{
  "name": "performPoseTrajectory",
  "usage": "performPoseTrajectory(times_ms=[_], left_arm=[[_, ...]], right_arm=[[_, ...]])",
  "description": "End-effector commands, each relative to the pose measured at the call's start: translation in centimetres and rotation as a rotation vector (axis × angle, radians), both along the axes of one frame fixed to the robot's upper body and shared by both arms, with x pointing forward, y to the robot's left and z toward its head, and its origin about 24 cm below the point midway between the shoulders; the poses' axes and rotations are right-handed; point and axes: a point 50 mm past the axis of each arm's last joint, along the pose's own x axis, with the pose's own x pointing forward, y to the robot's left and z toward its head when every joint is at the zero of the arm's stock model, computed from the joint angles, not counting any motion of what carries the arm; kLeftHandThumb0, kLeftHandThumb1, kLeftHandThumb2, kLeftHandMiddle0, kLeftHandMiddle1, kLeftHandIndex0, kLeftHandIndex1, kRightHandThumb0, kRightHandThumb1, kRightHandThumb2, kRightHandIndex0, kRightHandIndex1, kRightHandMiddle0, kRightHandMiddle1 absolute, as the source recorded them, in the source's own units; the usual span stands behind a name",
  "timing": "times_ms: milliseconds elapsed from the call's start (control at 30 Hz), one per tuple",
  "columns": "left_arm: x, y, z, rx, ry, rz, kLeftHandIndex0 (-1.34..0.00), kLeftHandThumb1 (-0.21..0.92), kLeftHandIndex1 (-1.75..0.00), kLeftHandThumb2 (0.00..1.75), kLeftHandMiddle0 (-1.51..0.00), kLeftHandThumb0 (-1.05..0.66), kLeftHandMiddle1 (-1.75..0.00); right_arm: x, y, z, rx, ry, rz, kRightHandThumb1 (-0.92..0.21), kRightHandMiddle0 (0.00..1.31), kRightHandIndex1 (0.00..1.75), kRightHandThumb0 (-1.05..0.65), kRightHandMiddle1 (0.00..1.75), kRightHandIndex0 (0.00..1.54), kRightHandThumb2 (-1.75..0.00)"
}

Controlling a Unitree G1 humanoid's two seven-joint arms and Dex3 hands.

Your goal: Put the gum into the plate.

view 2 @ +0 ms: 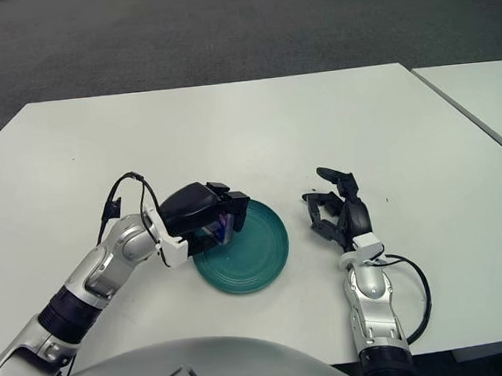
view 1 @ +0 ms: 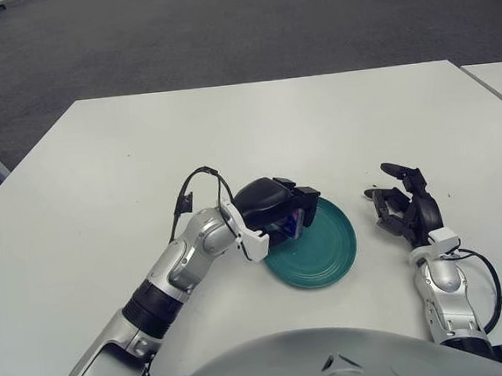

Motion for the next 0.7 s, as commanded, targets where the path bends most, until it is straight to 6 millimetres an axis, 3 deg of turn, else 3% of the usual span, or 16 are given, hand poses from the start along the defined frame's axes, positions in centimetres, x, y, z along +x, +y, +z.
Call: performPoseTrajectory(times_ms=[0, 67, 133, 233, 367, 667], left_arm=[[0.1, -0.07, -0.02, 0.001, -0.044, -0.043, -0.03, 0.87, -1.09, 0.25, -0.11, -0.98, -1.26], [0.07, -0.04, -0.03, -0.003, -0.065, -0.058, -0.01, 0.89, -0.9, 0.2, -0.06, -1.01, -0.92], [0.08, 0.03, -0.06, 0.0, -0.076, -0.067, -0.01, 0.91, -0.51, 0.18, -0.04, -1.03, -0.45], [-0.04, 0.19, -0.13, 0.006, -0.086, -0.079, 0.0, 0.92, -0.2, 0.2, -0.01, -1.04, -0.16], [-0.14, 0.3, -0.33, 0.007, -0.086, -0.077, 0.0, 0.92, -0.04, 0.27, 0.0, -1.05, -0.03], [-0.21, 0.14, -0.52, 0.001, -0.072, -0.071, 0.0, 0.92, 0.0, 0.33, 0.0, -1.05, 0.0]], right_arm=[[-2.99, 2.07, -4.53, 0.069, 0.227, 0.002, -0.76, 0.05, 0.68, -0.45, 0.99, 0.5, -0.79], [-2.98, 2.08, -4.57, 0.052, 0.23, 0.004, -0.79, 0.05, 0.64, -0.46, 1.0, 0.49, -0.77], [-2.94, 2.13, -4.58, 0.042, 0.232, 0.006, -0.82, 0.05, 0.59, -0.47, 1.0, 0.48, -0.73], [-2.86, 2.19, -4.58, 0.025, 0.234, 0.01, -0.86, 0.04, 0.54, -0.5, 1.0, 0.47, -0.68], [-2.71, 2.28, -4.57, 0.014, 0.233, 0.014, -0.91, 0.03, 0.48, -0.52, 0.99, 0.45, -0.62], [-2.32, 2.21, -4.71, 0.019, 0.248, 0.022, -0.92, 0.0, 0.34, -0.54, 0.99, 0.41, -0.59]])
